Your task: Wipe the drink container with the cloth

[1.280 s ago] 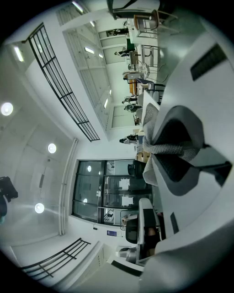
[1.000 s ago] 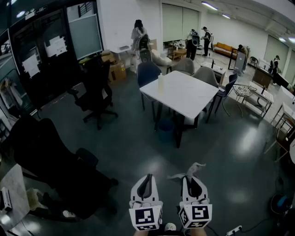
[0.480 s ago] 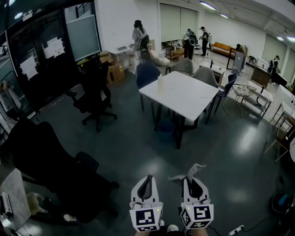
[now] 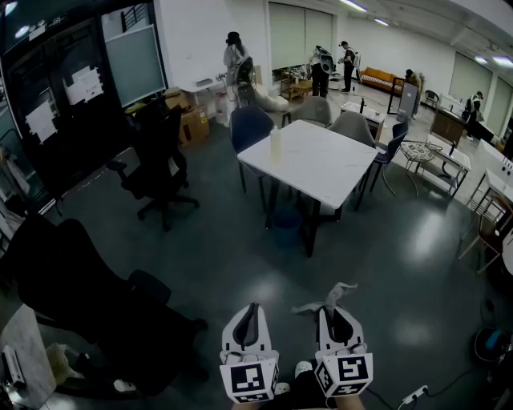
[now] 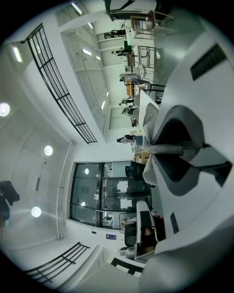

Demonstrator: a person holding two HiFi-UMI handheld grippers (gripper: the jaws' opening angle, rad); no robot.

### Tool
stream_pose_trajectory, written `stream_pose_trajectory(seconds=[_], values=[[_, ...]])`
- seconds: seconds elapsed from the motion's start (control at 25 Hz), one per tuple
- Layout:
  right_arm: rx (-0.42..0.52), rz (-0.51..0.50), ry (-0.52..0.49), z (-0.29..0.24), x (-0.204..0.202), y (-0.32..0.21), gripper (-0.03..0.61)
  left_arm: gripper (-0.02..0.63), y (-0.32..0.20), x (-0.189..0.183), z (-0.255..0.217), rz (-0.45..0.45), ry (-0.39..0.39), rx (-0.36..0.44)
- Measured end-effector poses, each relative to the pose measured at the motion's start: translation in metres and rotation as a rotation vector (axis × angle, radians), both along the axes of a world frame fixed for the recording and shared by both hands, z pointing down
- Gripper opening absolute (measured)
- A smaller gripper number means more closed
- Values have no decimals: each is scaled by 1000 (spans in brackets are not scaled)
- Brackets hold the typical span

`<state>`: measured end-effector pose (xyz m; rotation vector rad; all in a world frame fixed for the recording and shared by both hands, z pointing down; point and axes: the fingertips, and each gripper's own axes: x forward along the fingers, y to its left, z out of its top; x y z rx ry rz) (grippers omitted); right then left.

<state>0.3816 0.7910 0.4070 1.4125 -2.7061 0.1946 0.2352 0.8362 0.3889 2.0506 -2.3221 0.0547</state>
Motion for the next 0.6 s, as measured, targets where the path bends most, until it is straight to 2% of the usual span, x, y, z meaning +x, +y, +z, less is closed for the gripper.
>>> stream_pose_trajectory(seconds=[0.28, 0.6], values=[[-8, -37, 9, 5, -23, -36, 57, 28, -32, -17, 9, -25, 18, -50], [-4, -91, 6, 7, -58, -127, 57, 28, -111, -53, 13, -90, -15, -22]])
